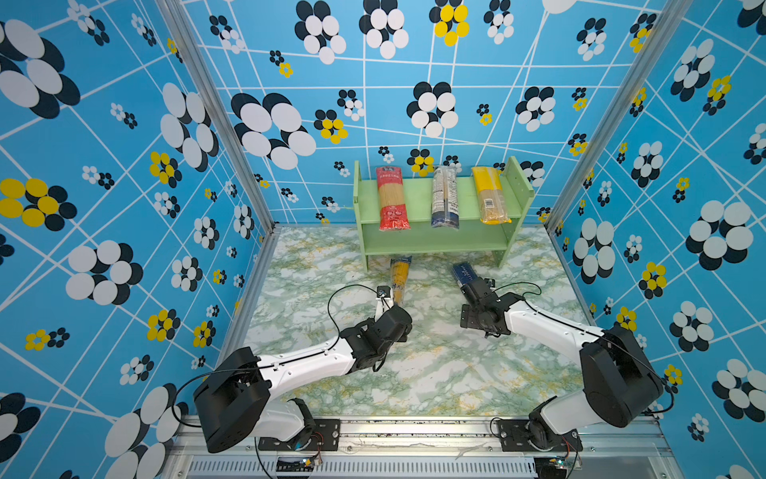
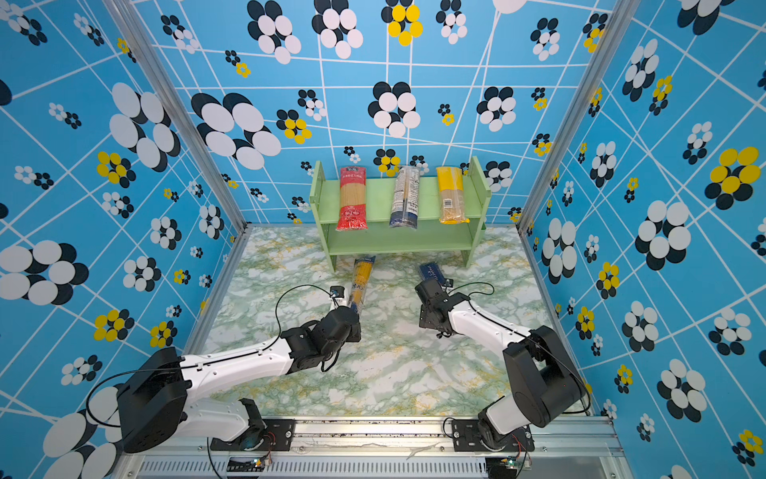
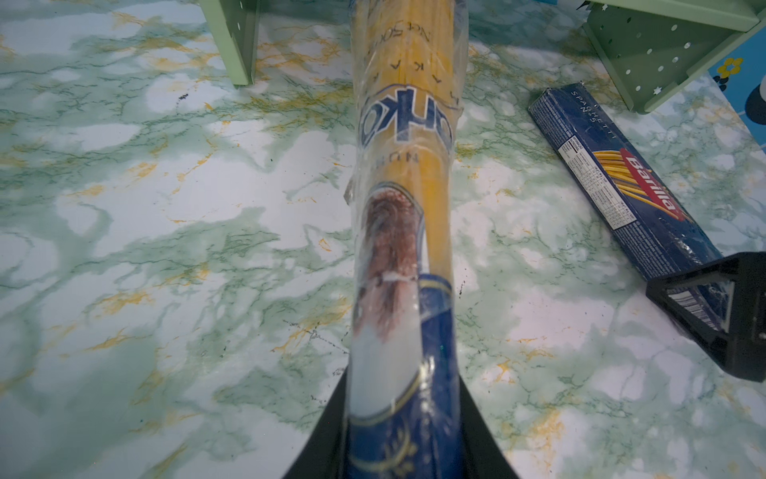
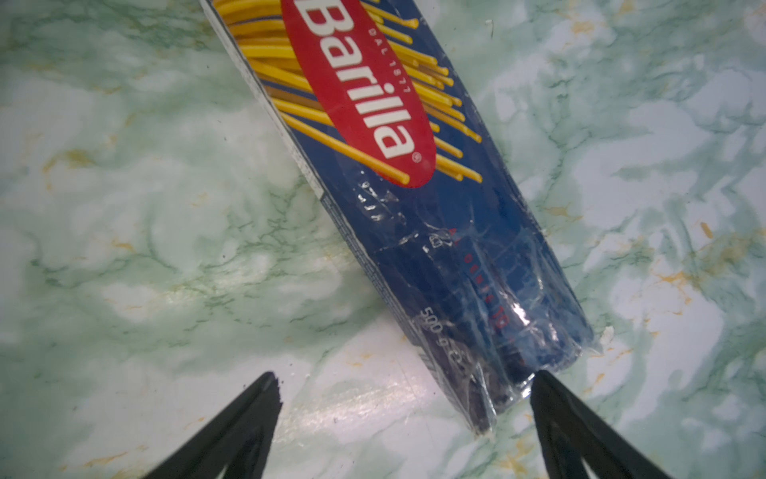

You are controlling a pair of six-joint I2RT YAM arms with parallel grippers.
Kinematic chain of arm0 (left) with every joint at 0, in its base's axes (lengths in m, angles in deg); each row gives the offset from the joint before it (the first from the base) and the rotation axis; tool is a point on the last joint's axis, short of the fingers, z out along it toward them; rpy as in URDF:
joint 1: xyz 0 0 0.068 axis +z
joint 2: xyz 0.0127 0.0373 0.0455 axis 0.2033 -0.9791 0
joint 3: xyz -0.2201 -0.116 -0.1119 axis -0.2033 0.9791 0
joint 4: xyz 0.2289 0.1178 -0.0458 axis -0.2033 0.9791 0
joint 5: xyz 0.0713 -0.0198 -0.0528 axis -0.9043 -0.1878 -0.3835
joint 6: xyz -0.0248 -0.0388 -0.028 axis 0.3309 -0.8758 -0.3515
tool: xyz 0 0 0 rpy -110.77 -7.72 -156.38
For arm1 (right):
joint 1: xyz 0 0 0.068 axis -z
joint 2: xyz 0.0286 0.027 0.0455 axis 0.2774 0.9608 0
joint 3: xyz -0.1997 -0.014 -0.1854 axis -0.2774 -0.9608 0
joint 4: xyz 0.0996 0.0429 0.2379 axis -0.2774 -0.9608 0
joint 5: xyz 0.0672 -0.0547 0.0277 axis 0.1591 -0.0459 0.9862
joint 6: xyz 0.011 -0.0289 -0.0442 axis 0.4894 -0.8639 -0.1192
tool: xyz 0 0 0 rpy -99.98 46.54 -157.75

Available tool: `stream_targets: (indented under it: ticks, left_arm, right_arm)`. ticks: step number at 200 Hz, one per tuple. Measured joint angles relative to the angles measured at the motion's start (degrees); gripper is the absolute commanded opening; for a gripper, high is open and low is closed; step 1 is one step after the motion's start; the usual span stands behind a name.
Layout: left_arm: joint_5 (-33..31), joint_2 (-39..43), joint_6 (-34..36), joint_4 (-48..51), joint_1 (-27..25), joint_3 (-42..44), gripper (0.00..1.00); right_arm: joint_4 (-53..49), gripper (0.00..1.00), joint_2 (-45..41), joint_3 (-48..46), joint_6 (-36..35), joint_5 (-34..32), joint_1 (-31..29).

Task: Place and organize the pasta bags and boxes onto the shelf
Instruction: 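Lift the Anko bag with the left gripper, tilting its top toward the shelf, then carry the Anko bag with the left gripper toward the shelf's lower tier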

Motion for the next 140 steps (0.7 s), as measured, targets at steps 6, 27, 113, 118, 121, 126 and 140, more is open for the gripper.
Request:
stream_targets:
  ticks: [6,27,113,118,121,126,140]
  left_arm:
    - [0.00,0.24,0.00,0.04,0.00,0.07,0.00]
    - [0.00,0.74,0.02,0.07,-0.31,0.17,0.00]
    - [-0.04,0.76,1.07,-0.17,-1.01,0.17,0.00]
    - [-0.07,0.76,1.33,-0.24,-1.01,0.17,0.00]
    - [-0.09,0.76,1.46,-0.24,-1.01,0.17,0.00]
    - [-0.09,0.76,1.68,-0.28,-1.01,0.15,0.00]
    - [-0.28,0.76,2.12,-0.48,-1.01,0.13,0.00]
  right_arm:
    - [0.02,0.97,0.00,0.00,0.00,0.02,0.00]
    - [0.00,0.96,0.02,0.02,-0.02,0.02,0.00]
    - [0.02,0.96,0.02,0.02,-0.02,0.04,0.00]
    - [0.02,0.97,0.02,0.02,-0.02,0.07,0.00]
    - [0.02,0.97,0.02,0.02,-0.02,0.07,0.00]
    - [0.02,0.97,0.02,0.02,0.00,0.07,0.00]
    - [0.04,0.96,0.02,0.02,0.00,0.07,0.00]
